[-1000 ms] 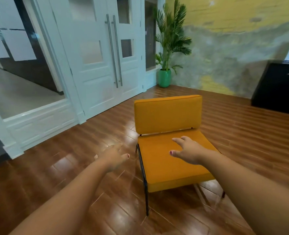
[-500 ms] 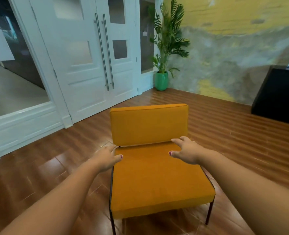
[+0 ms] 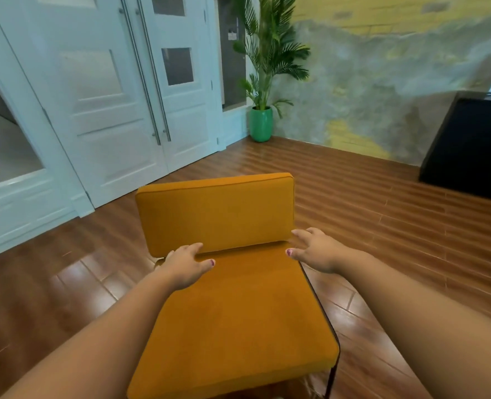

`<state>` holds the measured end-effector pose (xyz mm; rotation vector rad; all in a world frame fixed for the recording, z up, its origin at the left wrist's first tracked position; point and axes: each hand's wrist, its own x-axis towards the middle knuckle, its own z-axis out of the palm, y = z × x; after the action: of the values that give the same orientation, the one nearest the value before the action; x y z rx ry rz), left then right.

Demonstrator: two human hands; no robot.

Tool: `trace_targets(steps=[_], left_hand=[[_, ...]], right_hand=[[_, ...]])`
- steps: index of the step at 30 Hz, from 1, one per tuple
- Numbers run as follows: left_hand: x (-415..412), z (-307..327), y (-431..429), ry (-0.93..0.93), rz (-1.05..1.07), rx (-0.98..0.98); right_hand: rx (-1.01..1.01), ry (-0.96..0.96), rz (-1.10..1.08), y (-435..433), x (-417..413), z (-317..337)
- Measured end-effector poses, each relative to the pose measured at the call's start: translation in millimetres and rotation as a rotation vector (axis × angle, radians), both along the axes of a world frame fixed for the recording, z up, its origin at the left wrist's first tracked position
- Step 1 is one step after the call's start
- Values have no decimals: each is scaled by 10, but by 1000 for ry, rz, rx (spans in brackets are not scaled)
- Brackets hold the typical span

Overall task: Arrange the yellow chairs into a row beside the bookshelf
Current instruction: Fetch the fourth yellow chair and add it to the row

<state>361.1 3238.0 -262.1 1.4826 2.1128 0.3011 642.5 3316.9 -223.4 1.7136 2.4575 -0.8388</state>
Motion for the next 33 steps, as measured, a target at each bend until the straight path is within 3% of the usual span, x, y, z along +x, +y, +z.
trace_targets(steps=[14, 23, 33], left_hand=[[143, -29, 2301, 104, 92, -27], [203, -197, 3290, 70, 111, -26], [565, -370, 4373, 55, 228, -62]], right_hand=[[-41, -78, 80, 2358, -7, -71], [-74, -59, 99, 3452, 19, -262], [-73, -81, 296, 4795, 3, -513]])
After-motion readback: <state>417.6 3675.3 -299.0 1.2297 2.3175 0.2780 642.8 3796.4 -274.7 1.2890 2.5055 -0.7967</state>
